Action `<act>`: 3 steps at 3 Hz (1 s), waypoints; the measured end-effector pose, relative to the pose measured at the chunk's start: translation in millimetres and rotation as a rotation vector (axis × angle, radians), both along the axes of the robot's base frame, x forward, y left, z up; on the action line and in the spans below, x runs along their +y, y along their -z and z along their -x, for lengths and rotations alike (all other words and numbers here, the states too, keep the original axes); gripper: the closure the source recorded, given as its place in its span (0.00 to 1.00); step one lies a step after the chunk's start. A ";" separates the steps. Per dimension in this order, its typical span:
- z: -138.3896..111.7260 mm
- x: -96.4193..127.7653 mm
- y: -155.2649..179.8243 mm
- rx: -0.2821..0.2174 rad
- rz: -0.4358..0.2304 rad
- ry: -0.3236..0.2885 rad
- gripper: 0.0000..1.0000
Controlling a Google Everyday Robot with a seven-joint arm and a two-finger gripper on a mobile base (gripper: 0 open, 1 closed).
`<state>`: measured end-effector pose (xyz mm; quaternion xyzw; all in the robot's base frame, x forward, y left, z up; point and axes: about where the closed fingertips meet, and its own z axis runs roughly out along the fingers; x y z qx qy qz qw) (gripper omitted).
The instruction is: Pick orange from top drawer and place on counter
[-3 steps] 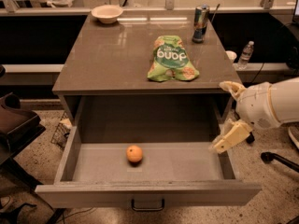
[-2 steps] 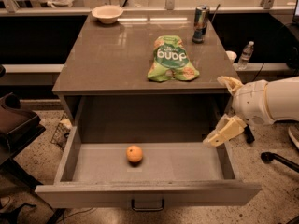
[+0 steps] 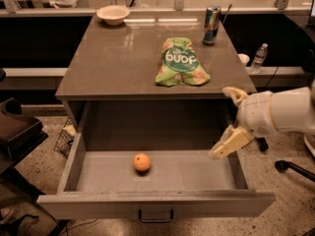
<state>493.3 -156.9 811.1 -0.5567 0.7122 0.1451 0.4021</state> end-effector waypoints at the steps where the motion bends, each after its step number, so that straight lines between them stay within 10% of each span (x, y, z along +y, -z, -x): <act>1: -8.6 31.8 32.4 0.032 -0.060 -0.049 0.00; 3: -29.0 117.2 103.8 0.031 -0.127 -0.120 0.00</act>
Offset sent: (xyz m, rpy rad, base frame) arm 0.0264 0.0920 -0.0759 0.1680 0.0622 0.1343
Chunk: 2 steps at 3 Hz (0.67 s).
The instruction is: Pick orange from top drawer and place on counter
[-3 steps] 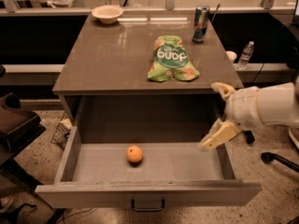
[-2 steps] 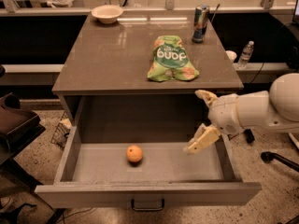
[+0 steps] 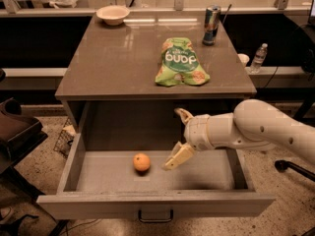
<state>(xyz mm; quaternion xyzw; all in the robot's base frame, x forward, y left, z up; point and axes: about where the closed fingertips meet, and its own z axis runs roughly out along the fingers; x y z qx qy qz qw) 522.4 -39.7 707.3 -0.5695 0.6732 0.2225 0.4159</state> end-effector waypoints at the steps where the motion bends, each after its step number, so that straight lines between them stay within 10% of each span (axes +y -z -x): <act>1: -3.2 0.3 0.4 -0.008 0.001 0.010 0.00; 2: -1.0 20.0 14.5 0.026 -0.025 -0.037 0.00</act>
Offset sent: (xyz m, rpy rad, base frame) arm 0.0033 0.0241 -0.0199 0.0333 0.0494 0.0530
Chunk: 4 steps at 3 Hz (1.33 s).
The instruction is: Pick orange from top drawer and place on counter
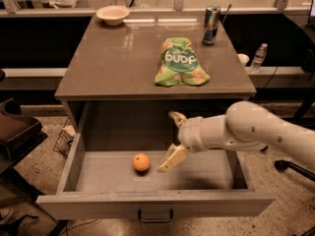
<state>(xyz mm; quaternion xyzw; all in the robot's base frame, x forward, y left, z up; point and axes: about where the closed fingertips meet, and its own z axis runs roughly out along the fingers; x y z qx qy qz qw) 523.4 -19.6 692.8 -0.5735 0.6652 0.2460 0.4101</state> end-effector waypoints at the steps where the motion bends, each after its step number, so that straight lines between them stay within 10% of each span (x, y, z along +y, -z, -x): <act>1: 5.5 23.1 16.8 0.026 -0.036 -0.052 0.00; 2: 12.7 48.6 38.0 0.020 -0.077 -0.120 0.00; 4: 32.3 83.9 75.5 0.043 -0.118 -0.228 0.41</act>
Offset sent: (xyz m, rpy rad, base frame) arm -0.0215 0.0773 -0.0659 0.1291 0.0028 0.2071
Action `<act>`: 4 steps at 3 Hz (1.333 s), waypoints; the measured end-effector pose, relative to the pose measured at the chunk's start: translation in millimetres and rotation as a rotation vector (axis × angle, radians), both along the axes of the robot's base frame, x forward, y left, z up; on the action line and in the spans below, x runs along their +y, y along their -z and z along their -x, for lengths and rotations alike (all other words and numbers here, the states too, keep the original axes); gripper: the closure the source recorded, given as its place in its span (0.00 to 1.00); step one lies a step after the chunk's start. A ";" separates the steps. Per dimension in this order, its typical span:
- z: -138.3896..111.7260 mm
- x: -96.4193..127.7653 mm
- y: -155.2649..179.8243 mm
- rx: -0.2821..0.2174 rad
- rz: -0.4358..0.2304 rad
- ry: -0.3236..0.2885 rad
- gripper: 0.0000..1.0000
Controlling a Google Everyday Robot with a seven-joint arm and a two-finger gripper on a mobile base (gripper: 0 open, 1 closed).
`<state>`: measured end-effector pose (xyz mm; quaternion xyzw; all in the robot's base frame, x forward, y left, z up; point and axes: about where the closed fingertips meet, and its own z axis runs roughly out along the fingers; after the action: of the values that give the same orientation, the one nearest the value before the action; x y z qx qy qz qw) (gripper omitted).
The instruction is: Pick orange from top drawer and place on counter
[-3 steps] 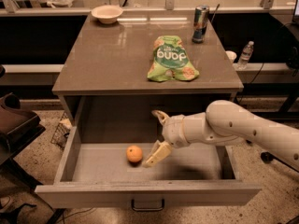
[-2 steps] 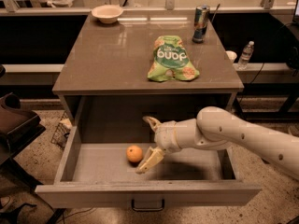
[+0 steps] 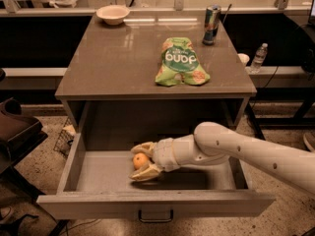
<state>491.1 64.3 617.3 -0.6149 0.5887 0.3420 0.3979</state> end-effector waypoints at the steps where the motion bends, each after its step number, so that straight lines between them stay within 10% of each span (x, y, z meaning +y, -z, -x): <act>1: 8.7 12.2 16.8 0.009 0.001 -0.032 0.72; 2: 8.8 12.4 14.5 0.009 0.001 -0.032 0.95; 4: -2.8 15.8 -16.2 0.005 0.011 -0.006 1.00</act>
Offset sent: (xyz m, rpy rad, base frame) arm -0.0130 0.0214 -0.0292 -0.0033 0.0062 0.0494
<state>493.9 80.1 633.5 -0.6180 0.5896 0.3416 0.3921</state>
